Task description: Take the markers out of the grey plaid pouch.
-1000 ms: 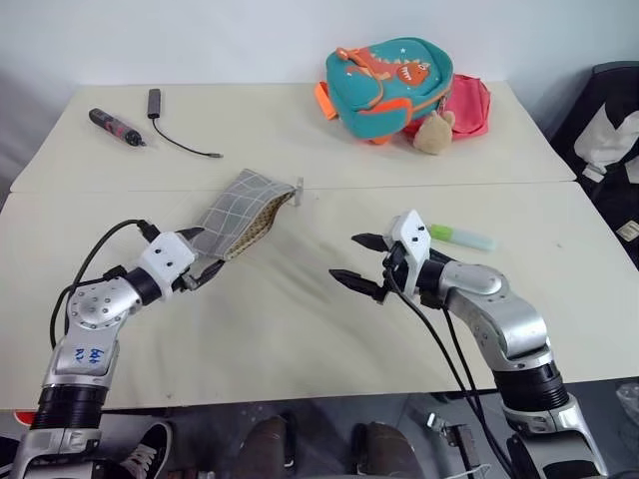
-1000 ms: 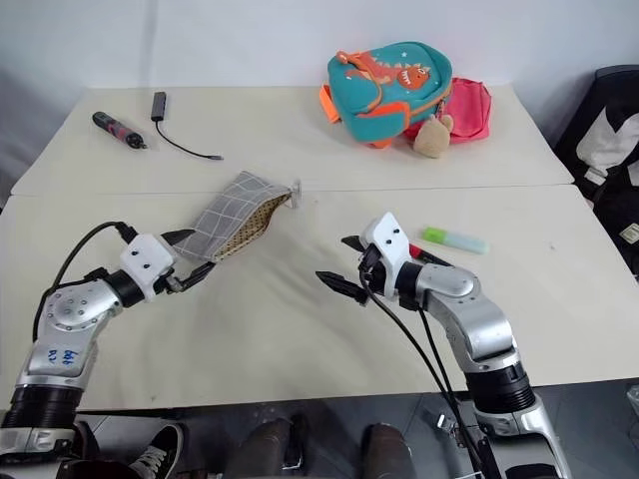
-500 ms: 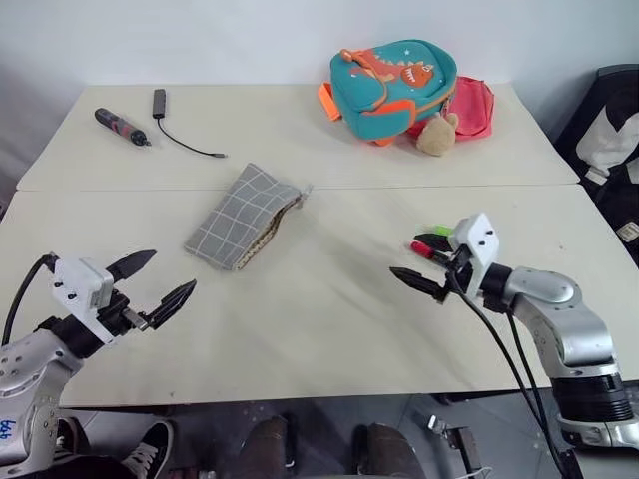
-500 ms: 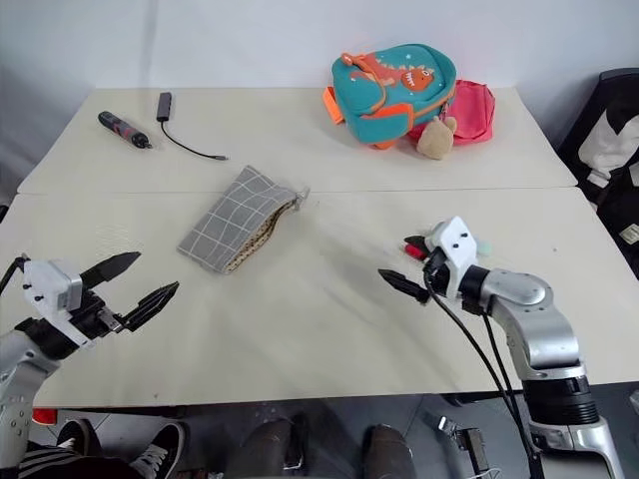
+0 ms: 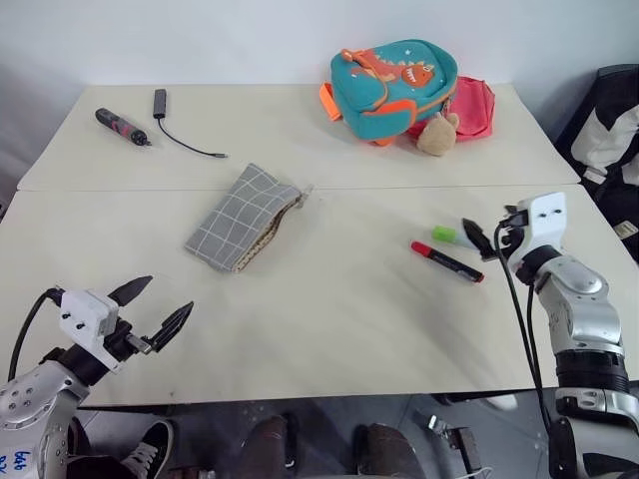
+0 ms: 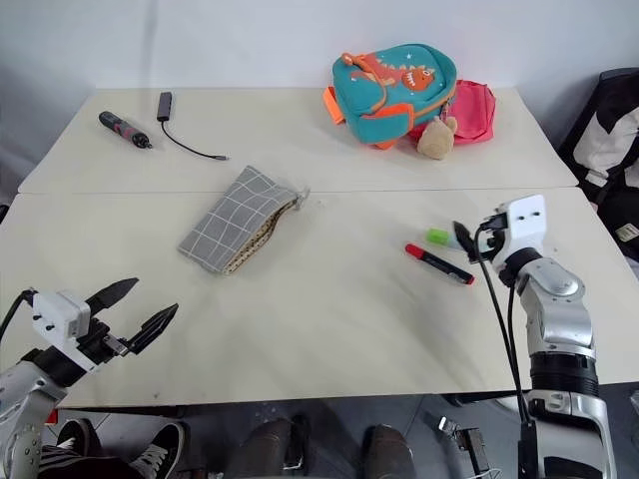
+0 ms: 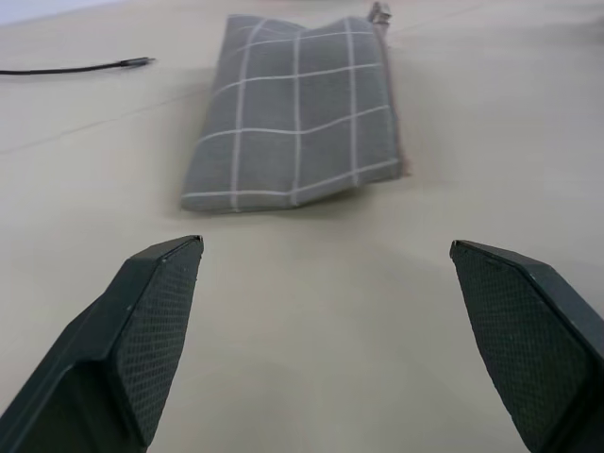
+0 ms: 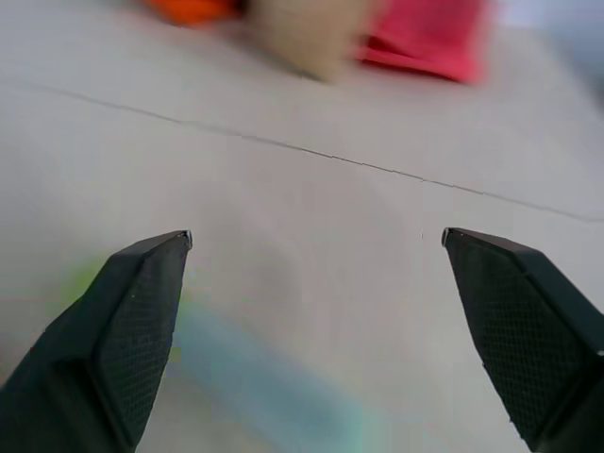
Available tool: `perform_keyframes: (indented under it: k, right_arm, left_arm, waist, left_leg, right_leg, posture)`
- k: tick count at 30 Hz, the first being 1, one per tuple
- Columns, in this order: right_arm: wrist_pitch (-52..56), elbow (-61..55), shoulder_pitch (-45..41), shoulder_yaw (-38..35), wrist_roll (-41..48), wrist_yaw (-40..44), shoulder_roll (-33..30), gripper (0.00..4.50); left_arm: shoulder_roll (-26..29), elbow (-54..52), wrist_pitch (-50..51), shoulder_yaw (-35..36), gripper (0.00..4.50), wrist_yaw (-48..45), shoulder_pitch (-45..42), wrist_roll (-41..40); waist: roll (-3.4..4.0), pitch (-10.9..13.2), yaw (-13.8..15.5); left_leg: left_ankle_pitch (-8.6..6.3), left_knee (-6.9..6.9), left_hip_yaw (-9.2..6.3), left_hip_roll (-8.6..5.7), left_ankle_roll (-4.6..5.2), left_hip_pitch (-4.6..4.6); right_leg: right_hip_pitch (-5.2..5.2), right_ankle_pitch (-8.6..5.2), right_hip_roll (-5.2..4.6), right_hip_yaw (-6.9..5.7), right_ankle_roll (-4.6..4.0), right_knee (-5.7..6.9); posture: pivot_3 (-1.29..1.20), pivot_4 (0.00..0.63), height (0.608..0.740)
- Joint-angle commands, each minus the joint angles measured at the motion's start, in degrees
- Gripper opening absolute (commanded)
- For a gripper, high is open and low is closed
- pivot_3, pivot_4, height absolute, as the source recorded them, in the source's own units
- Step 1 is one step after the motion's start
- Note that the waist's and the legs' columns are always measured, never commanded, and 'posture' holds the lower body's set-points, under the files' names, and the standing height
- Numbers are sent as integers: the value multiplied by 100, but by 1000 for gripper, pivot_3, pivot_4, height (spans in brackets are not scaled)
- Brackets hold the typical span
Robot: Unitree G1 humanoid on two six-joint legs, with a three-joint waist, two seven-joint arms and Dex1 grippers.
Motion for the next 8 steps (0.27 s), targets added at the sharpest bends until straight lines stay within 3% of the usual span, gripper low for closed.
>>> perform_keyframes:
  k: [1,8]
  right_arm:
    - [-330,345,-159,-461,100,-421,-59,4465]
    - [-610,537,-25,-640,183,-721,153,4465]
  left_arm:
    - [0,-296,2,-44,4467,-30,59,-39]
    - [68,-246,-83,-219,4467,-205,-56,28]
  waist:
    - [0,0,-12]
    - [1,0,-25]
  left_leg:
    - [0,0,-1,4,0,0]
    - [1,0,2,6,0,2]
  right_leg:
    - [2,0,0,1,0,0]
    - [2,0,3,1,0,1]
  posture:
    - [0,150,740]
    - [0,150,740]
